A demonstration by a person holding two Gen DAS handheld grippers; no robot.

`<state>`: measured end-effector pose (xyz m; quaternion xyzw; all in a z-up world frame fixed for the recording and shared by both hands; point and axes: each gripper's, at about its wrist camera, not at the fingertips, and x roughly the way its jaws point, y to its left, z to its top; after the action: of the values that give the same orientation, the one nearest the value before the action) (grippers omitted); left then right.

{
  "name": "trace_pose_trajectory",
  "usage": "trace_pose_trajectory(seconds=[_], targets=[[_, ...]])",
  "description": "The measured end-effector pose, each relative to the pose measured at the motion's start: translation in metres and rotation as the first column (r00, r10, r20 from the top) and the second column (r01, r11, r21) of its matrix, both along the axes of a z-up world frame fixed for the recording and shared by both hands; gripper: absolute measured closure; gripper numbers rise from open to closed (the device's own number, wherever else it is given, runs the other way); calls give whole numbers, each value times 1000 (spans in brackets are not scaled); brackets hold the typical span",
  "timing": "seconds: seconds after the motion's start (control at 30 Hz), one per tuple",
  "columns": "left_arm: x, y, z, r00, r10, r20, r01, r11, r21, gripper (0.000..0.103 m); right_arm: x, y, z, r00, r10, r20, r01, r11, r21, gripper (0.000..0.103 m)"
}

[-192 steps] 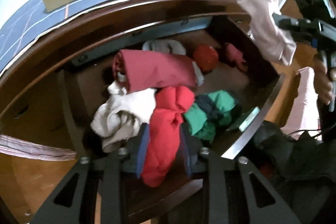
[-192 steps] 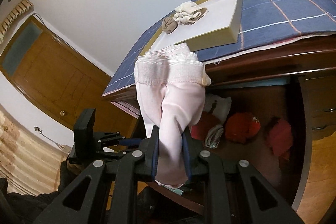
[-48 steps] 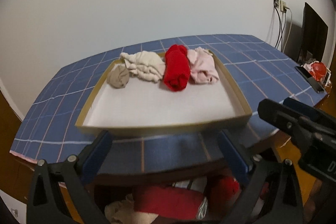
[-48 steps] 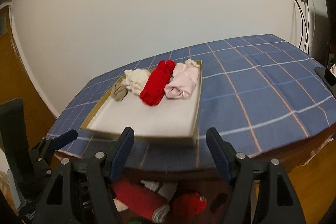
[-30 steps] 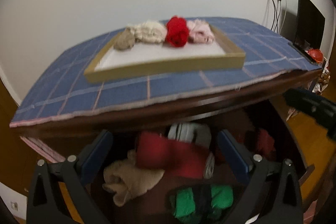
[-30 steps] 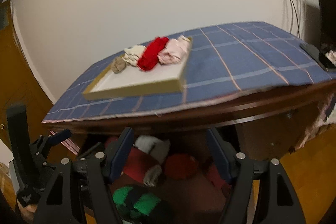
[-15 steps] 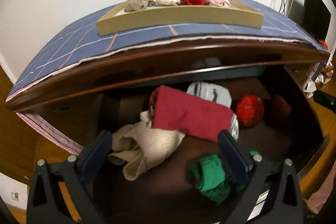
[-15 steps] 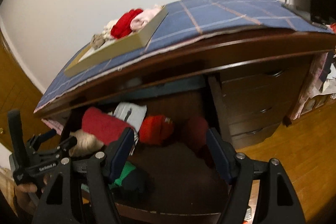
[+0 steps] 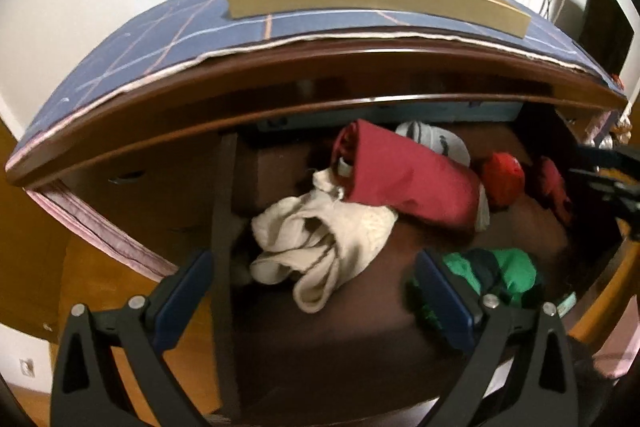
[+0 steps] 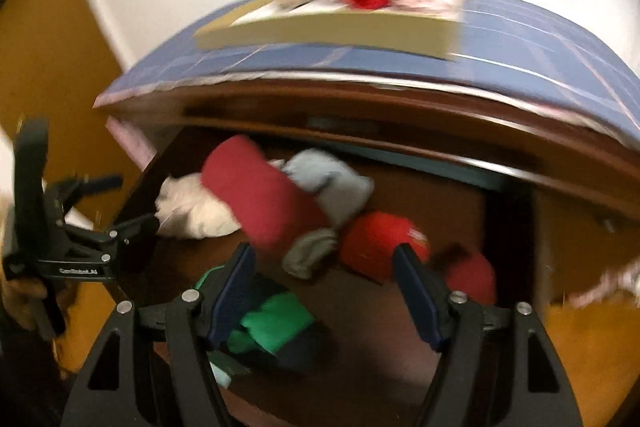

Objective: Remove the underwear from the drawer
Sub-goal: 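Move both open tools back down into the drawer, then grasp dark red underwear with right tool while left tool grasps beige underwear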

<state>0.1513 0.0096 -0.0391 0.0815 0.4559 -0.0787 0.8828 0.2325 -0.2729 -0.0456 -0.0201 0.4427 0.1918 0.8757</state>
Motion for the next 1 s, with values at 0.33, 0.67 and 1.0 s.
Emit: trace_pose_trajectory(seconds=[0.33,0.67,1.0], targets=[[4,11,-4,999,-52,-15,53,997,49,1,59,97,-44,951,274,-146,-301,926,-226,30],[7,18,-4,994,-107,-30,107,994,19,1,76,131,-89,946,275,-174,-324,844,-427,69],[27,-10,-6,971,-230,-70,228,973,-27,1,40,54,-34,961,195,-198,-224,965,-138,75]])
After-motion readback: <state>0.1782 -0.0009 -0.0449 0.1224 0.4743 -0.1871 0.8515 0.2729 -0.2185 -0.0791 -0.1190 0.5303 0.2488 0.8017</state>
